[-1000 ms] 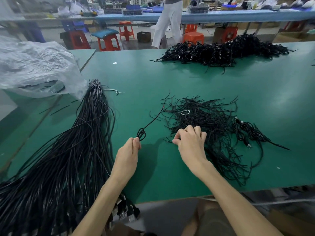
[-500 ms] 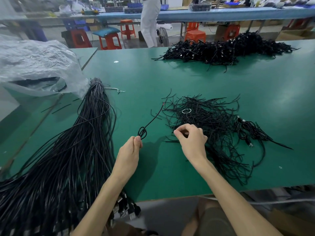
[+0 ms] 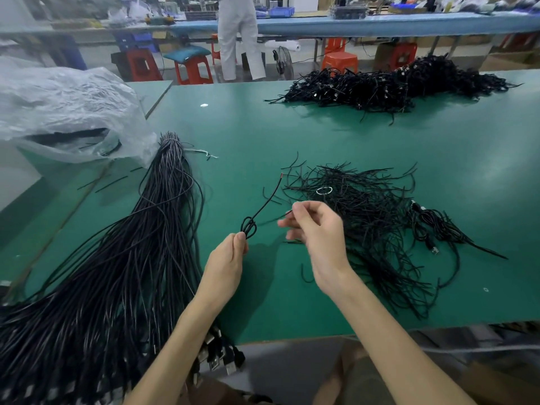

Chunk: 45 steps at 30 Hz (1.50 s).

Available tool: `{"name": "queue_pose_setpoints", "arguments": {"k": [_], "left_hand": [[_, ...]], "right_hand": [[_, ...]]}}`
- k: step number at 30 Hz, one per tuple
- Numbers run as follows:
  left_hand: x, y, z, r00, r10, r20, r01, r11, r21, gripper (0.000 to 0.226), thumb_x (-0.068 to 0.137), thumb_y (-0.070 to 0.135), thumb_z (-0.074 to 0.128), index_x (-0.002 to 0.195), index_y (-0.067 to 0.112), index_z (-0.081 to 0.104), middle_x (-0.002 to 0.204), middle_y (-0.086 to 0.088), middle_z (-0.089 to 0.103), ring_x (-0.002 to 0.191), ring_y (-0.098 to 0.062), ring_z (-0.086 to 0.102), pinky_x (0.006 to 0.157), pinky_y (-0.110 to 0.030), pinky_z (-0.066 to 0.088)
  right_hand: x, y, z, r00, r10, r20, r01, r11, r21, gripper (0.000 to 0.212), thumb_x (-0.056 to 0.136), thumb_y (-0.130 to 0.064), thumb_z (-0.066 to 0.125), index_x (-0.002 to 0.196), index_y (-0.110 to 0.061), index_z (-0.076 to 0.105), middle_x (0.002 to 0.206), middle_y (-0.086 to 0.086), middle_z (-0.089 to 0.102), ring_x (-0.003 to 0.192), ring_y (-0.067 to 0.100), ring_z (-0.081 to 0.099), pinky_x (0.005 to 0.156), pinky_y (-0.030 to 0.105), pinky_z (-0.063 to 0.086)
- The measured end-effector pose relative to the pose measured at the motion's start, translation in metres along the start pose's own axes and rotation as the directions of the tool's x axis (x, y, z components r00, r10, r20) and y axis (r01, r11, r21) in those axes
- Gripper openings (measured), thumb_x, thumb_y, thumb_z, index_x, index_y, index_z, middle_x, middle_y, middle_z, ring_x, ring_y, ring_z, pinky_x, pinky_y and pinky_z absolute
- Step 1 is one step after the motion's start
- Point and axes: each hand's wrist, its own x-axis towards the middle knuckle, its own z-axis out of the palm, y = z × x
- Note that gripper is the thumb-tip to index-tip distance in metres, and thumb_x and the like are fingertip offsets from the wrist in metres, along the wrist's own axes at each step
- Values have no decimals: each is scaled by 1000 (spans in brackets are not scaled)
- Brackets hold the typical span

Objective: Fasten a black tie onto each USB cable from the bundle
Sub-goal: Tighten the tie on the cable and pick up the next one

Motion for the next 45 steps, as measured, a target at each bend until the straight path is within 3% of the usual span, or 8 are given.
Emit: {"name": "queue_pose_setpoints", "arguments": {"k": [5, 10, 15, 23, 31, 35, 42, 45], "left_hand": [[-1, 2, -1, 1000, 18, -7, -18, 1000, -21, 45, 111, 38, 29, 74, 18, 45, 65, 6, 41, 58, -13, 36, 59, -35, 32], [-2, 1, -1, 1000, 10, 5, -10, 997, -80, 43, 111, 35, 31, 77, 17, 49, 67, 6, 43, 61, -14, 38, 62, -36, 34], [-1, 1, -1, 1000, -4, 27, 8, 984, -178, 44, 110, 39, 33, 89, 16, 64, 66, 18, 55, 62, -4, 45, 64, -29, 38], [-1, 3, -4, 997, -55, 46, 67, 953, -294, 45, 111, 37, 37, 72, 19, 50, 62, 13, 44, 58, -9, 36, 59, -29, 32], [-6, 14, -11, 981, -74, 179, 164, 807, -567, 43, 111, 28, 41, 70, 18, 53, 61, 9, 36, 51, -9, 26, 46, -15, 25], [-7, 16, -13, 963, -21, 267, 176, 802, -571, 41, 109, 35, 44, 71, 20, 50, 64, 6, 32, 54, -12, 23, 47, -18, 22], [-8, 15, -13, 939, 35, 341, 192, 769, -609, 38, 99, 39, 50, 65, 24, 49, 63, 6, 33, 54, -12, 23, 46, -18, 23], [-8, 14, -13, 937, 52, 344, 191, 750, -634, 34, 93, 46, 55, 67, 25, 51, 64, 6, 32, 55, -12, 22, 46, -19, 22]], "right_hand": [[-20, 20, 18, 983, 167, 71, -181, 920, 348, 10, 102, -2, 59, 109, 5, 58, 96, 21, 75, 97, 34, 75, 74, 27, 60], [-31, 45, 25, 976, 215, 40, -213, 897, 388, 13, 98, 1, 63, 107, 10, 60, 104, 26, 74, 104, 35, 74, 89, 30, 60], [-33, 55, 28, 989, 146, 19, -147, 964, 222, 15, 95, -2, 70, 102, 10, 64, 97, 19, 77, 97, 31, 76, 90, 32, 60], [-33, 61, 26, 994, 98, 43, -96, 994, -43, 9, 90, -14, 75, 93, -7, 70, 86, 8, 76, 74, 16, 69, 75, 24, 56], [-32, 55, 27, 980, 149, 129, -166, 977, 135, 32, 85, -35, 71, 104, -10, 63, 95, 4, 66, 86, 16, 66, 71, 29, 51], [-28, 49, 24, 960, 147, 237, -176, 979, 103, 45, 86, -46, 74, 117, -13, 67, 89, -5, 71, 88, 16, 67, 81, 38, 49], [-8, 28, 6, 807, 216, 549, -174, 976, -128, 35, 92, -19, 76, 126, -20, 71, 102, 4, 73, 98, 16, 67, 97, 31, 50], [-5, 26, 2, 804, 245, 542, -136, 963, -233, 42, 88, -18, 80, 128, -24, 70, 113, 6, 75, 113, 23, 65, 114, 43, 44]]}}
